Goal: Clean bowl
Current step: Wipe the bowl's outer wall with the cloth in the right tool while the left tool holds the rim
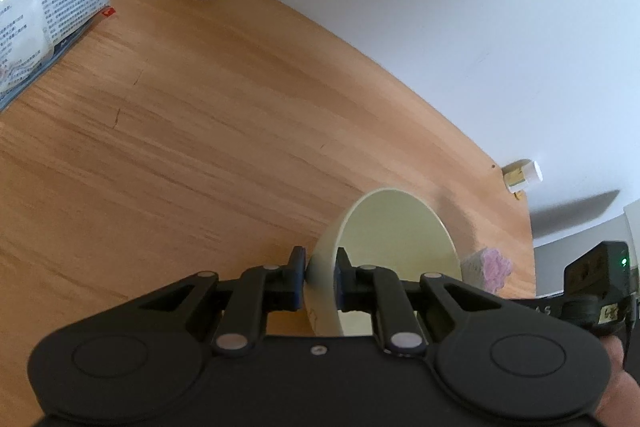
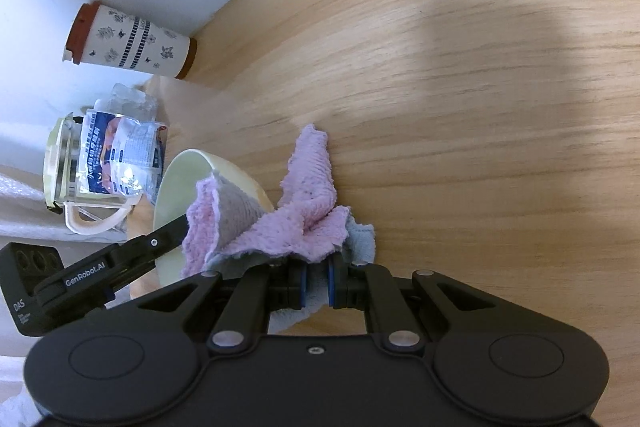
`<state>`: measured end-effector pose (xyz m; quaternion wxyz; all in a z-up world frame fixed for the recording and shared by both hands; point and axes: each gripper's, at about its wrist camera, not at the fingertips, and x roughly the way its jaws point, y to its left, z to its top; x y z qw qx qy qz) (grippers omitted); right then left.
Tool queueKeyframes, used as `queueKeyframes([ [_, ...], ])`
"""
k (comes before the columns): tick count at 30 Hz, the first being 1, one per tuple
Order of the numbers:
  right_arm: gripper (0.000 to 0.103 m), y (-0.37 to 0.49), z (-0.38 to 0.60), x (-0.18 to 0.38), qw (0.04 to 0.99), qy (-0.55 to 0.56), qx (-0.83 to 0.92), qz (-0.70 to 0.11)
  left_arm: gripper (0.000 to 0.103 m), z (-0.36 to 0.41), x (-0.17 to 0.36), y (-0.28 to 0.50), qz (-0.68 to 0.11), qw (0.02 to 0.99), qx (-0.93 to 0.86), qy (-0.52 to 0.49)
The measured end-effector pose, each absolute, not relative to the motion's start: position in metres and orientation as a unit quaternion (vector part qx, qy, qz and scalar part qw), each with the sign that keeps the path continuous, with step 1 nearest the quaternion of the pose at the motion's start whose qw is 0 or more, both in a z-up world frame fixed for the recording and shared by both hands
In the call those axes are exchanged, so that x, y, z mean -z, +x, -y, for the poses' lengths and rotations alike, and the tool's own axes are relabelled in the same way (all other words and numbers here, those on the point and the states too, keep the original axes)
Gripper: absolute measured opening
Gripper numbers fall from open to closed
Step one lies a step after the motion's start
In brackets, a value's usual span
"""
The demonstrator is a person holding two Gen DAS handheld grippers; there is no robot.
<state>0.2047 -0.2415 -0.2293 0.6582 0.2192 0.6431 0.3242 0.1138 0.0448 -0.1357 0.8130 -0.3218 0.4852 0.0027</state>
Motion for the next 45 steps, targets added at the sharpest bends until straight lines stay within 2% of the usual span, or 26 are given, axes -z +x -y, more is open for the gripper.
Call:
queueKeyframes([
  [16,0.012,0.199,0.242,0.227,0.672,0.221,-0.315,-0.632,0.012,-0.043,0.136,0.117,-0.528,0.796,0.002,-0.297],
  [18,0.012,0.198,0.243,0.225,0.677,0.219,-0.315,-0.629,0.020,-0.043,0.134,0.120,-0.536,0.793,0.004,-0.288],
  [20,0.012,0.197,0.245,0.224,0.678,0.222,-0.314,-0.626,0.037,-0.042,0.131,0.122,-0.544,0.795,0.000,-0.268],
  [23,0.012,0.195,0.248,0.222,0.681,0.226,-0.313,-0.622,0.048,-0.042,0.128,0.126,-0.556,0.792,0.010,-0.253],
  [25,0.012,0.195,0.251,0.222,0.683,0.231,-0.309,-0.620,0.051,-0.040,0.125,0.129,-0.566,0.793,0.020,-0.224],
  [36,0.012,0.193,0.267,0.232,0.679,0.305,-0.273,-0.609,0.051,-0.021,0.103,0.194,-0.580,0.799,0.155,-0.026],
  [37,0.012,0.192,0.267,0.234,0.677,0.312,-0.270,-0.609,0.049,-0.018,0.104,0.199,-0.584,0.795,0.166,-0.012],
  [38,0.012,0.192,0.268,0.235,0.675,0.319,-0.267,-0.610,0.040,-0.015,0.107,0.204,-0.589,0.788,0.179,0.006],
  [39,0.012,0.192,0.268,0.236,0.672,0.326,-0.264,-0.610,0.037,-0.012,0.108,0.207,-0.593,0.783,0.188,0.021],
  [45,0.012,0.199,0.266,0.242,0.661,0.359,-0.254,-0.608,0.036,0.008,0.118,0.217,-0.598,0.755,0.258,0.079],
])
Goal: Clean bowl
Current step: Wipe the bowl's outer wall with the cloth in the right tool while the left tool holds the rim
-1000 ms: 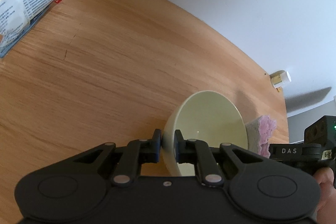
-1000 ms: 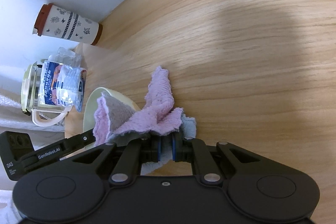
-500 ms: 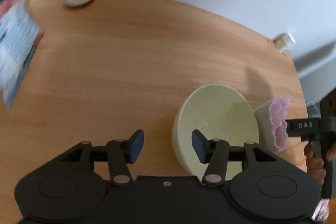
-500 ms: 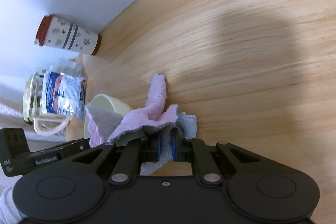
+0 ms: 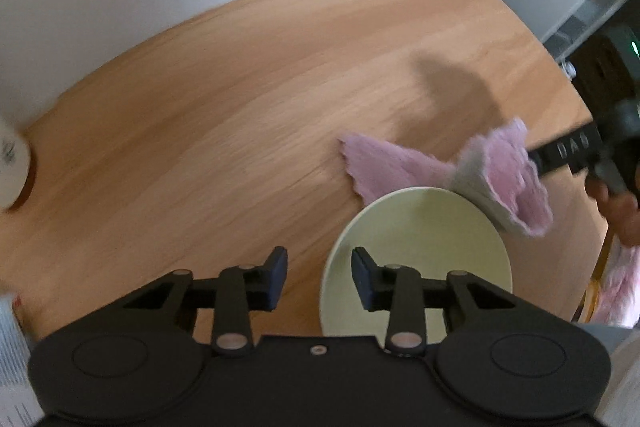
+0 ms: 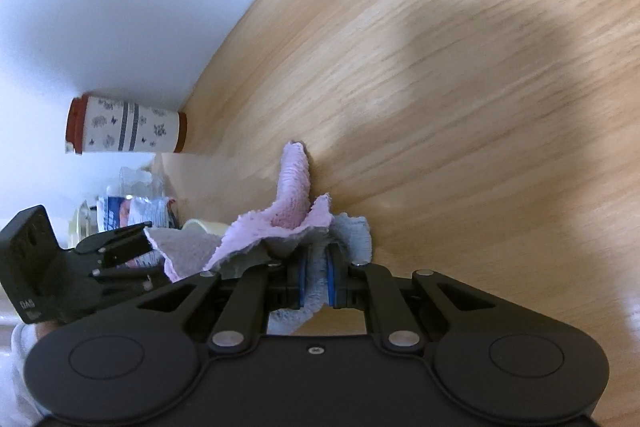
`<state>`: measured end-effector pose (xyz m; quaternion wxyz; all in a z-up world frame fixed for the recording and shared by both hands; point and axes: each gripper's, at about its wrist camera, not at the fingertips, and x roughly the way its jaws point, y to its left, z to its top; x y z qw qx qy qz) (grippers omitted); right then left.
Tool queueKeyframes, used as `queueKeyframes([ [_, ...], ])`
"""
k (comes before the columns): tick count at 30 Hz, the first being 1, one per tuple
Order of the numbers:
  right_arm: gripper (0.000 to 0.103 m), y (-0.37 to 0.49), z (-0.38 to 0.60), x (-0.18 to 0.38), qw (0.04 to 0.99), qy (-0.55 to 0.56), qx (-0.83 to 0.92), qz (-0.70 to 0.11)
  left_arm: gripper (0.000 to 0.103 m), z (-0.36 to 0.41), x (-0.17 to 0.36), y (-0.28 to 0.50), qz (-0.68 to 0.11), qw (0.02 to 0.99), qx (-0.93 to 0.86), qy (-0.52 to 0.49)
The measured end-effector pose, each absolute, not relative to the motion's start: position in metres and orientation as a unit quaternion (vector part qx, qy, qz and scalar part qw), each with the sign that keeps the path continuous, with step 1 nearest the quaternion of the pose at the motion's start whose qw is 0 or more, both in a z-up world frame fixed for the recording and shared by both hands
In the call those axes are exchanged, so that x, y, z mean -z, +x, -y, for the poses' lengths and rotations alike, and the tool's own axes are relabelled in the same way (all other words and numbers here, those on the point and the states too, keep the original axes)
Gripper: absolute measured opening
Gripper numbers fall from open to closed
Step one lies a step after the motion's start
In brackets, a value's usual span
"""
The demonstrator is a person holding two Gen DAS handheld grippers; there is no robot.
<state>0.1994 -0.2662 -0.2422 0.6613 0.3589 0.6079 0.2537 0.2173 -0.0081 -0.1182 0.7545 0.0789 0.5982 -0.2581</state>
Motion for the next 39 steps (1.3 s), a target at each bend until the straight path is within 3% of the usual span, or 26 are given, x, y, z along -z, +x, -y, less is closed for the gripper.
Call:
queueKeyframes([
  [4,0.012,0.213,0.258,0.248,0.650,0.379,-0.251,-0.609,0.035,0.017,0.121,0.217,-0.595,0.746,0.279,0.103],
  [7,0.013,0.222,0.247,0.249,0.643,0.380,-0.257,-0.613,0.026,0.023,0.124,0.214,-0.593,0.743,0.291,0.111],
  [11,0.013,0.234,0.228,0.248,0.637,0.366,-0.272,-0.621,0.026,0.023,0.127,0.205,-0.587,0.748,0.289,0.112],
  [26,0.012,0.214,0.238,0.242,0.638,0.368,-0.272,-0.620,0.021,-0.026,0.130,0.165,-0.566,0.798,0.203,-0.025],
  [39,0.012,0.185,0.235,0.215,0.659,0.294,-0.289,-0.629,0.015,-0.056,0.133,0.150,-0.566,0.808,0.114,-0.115],
])
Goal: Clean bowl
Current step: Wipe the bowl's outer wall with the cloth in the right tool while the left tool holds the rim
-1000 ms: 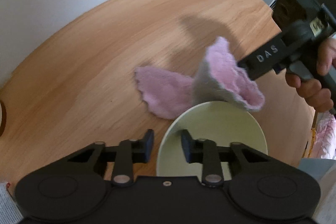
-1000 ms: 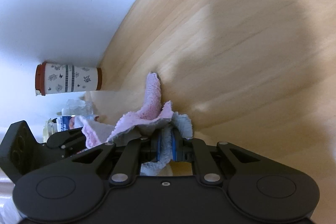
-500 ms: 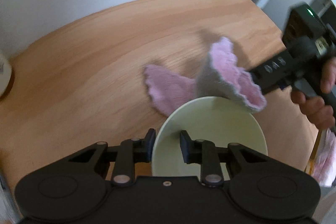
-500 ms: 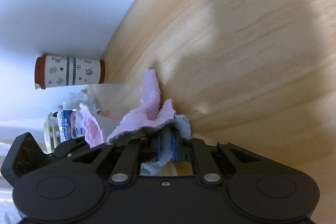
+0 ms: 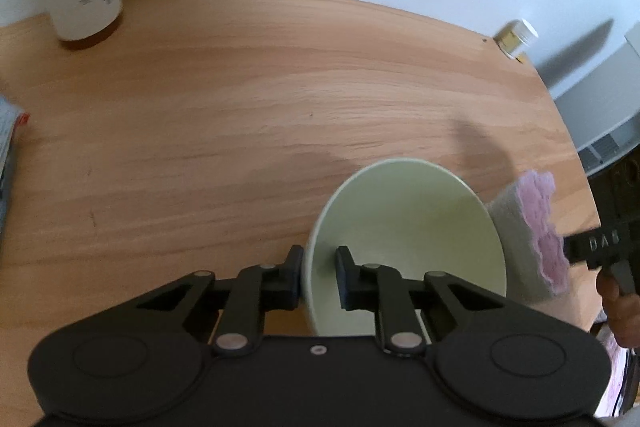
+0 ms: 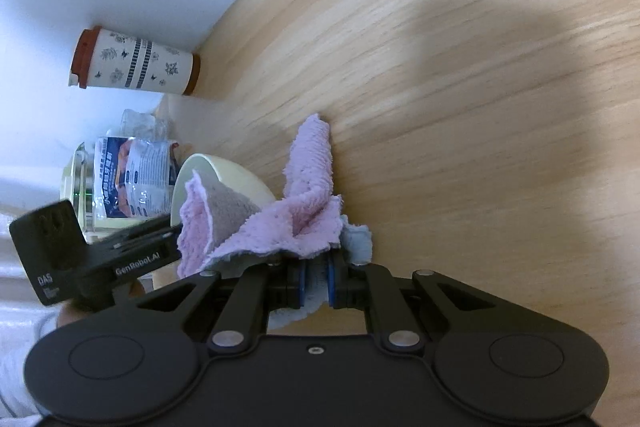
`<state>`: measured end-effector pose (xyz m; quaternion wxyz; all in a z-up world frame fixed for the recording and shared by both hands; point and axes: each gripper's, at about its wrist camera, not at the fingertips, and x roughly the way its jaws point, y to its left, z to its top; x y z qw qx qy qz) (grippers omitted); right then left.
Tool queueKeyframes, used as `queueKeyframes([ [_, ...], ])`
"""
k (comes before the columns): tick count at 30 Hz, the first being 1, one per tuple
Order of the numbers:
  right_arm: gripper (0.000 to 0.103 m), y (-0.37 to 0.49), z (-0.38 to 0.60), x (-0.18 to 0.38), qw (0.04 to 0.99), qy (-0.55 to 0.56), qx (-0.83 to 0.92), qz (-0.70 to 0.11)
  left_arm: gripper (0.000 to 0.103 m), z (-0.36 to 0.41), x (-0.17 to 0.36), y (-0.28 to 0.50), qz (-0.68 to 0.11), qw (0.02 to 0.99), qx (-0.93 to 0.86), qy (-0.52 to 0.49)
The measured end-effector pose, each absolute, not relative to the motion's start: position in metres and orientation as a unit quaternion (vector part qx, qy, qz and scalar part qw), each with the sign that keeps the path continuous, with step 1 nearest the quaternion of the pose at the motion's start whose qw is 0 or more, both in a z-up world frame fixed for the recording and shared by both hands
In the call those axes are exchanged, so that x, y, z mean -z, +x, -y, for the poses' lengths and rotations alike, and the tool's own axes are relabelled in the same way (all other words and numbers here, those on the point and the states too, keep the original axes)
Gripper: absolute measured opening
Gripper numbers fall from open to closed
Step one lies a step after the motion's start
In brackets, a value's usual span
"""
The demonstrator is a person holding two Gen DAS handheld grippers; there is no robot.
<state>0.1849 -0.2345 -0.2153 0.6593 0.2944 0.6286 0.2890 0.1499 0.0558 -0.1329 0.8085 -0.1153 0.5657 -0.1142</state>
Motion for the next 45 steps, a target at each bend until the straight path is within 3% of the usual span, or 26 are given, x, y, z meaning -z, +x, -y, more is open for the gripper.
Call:
queueKeyframes([
  [10,0.012,0.221,0.221,0.214,0.684,0.297,-0.269,-0.610,0.016,-0.051,0.138,0.146,-0.573,0.801,0.060,-0.161],
  [19,0.012,0.175,0.230,0.209,0.682,0.267,-0.279,-0.621,0.022,-0.036,0.139,0.147,-0.574,0.805,0.042,-0.146],
  [31,0.012,0.138,0.213,0.207,0.658,0.226,-0.320,-0.643,0.023,-0.035,0.141,0.148,-0.573,0.805,0.031,-0.152],
  [45,0.012,0.187,0.214,0.208,0.706,0.218,-0.277,-0.615,0.024,-0.030,0.145,0.141,-0.579,0.796,0.030,-0.172],
])
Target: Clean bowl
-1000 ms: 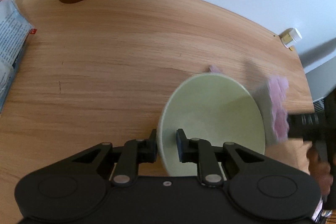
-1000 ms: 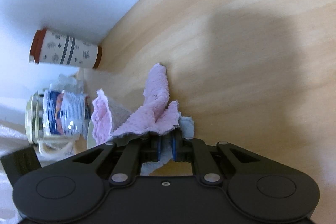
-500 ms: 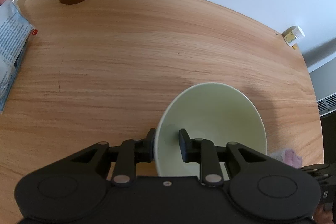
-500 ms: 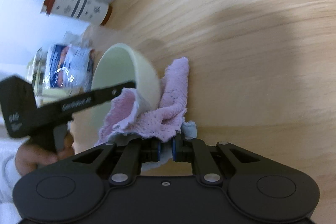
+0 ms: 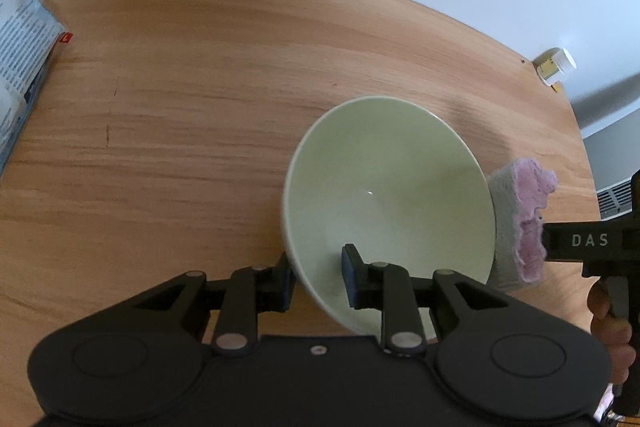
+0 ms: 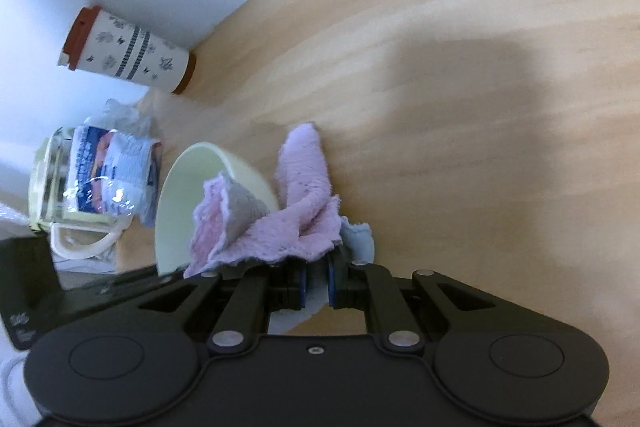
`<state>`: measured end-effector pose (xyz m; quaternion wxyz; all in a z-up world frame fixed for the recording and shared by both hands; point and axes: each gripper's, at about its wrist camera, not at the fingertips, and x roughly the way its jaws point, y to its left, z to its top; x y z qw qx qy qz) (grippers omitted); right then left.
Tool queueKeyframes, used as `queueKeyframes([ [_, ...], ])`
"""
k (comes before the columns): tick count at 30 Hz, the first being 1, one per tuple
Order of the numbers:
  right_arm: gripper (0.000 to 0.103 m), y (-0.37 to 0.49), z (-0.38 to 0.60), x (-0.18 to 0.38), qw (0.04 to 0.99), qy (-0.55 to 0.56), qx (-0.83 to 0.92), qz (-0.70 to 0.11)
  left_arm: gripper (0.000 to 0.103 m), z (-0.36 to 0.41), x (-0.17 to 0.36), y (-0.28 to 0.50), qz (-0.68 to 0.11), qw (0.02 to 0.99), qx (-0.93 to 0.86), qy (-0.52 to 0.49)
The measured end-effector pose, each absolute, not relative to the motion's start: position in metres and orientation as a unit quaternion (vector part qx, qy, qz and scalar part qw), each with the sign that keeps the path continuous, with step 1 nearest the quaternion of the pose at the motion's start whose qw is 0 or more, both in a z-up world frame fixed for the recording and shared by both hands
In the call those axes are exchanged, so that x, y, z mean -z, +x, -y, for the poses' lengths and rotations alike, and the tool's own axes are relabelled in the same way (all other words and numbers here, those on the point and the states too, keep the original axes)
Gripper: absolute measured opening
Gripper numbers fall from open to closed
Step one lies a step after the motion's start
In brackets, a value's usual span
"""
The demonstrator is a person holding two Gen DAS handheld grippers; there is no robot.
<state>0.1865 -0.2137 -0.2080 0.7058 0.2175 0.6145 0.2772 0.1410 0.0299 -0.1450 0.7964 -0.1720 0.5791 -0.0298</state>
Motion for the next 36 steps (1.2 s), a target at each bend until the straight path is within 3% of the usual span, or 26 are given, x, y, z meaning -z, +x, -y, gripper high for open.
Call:
queueKeyframes([
  [22,0.011,0.148,0.149,0.188,0.675,0.103,-0.394,-0.616,0.025,-0.019,0.147,0.141,-0.580,0.794,0.024,-0.179],
  [36,0.011,0.181,0.231,0.204,0.693,0.251,-0.280,-0.616,0.025,-0.023,0.149,0.140,-0.584,0.790,0.035,-0.185],
])
